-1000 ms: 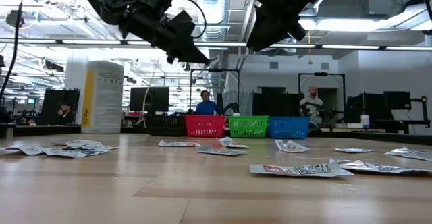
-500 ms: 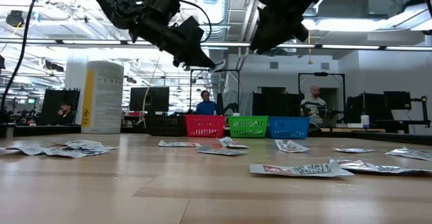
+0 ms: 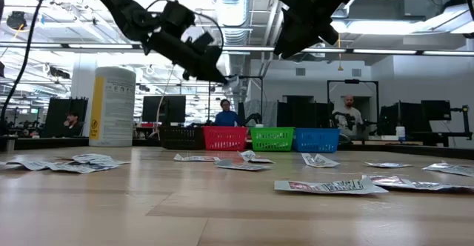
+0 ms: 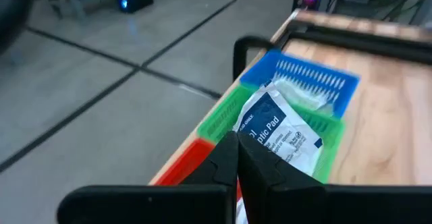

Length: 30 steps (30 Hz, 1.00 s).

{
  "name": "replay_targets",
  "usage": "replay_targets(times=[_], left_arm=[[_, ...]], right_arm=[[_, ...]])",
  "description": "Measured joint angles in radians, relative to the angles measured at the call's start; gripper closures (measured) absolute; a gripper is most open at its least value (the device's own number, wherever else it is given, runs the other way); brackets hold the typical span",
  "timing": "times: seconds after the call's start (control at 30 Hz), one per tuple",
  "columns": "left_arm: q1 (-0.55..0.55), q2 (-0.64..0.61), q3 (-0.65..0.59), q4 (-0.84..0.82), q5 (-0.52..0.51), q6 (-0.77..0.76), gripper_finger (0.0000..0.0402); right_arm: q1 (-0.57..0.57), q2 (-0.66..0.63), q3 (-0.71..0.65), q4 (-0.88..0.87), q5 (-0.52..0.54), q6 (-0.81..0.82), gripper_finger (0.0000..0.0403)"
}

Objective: Pick & Place First Aid Supplies
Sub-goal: Put the alcohol pad into the red bin

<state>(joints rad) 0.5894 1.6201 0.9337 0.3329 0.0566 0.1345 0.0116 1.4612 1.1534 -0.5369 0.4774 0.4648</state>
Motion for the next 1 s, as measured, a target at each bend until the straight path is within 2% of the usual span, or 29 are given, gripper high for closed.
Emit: replay_targets(times=[0.33,0.47,0.87,1.0], left_arm=[[0.002,0.145,-0.002,0.078,-0.017,0.015,0.0392],[0.002,0.146,-0.002,0.089,-0.079,0.015,0.0389],[0.001,0.142,-0.002,0.092,-0.06,0.008,0.0332],[0.001,0.142,-0.002,0.091,-0.064,-0.039,0.0317]], right_arm=[[0.004,0.0,0.0,-0.002,0.003,0.005,0.0285],[0.009,0.0,0.0,-0.002,0.002,0.008,0.0285],[0.02,0.0,0.0,0.006,0.003,0.019,0.0285],[0.029,0.0,-0.015,0.031,0.003,0.027,0.0285]])
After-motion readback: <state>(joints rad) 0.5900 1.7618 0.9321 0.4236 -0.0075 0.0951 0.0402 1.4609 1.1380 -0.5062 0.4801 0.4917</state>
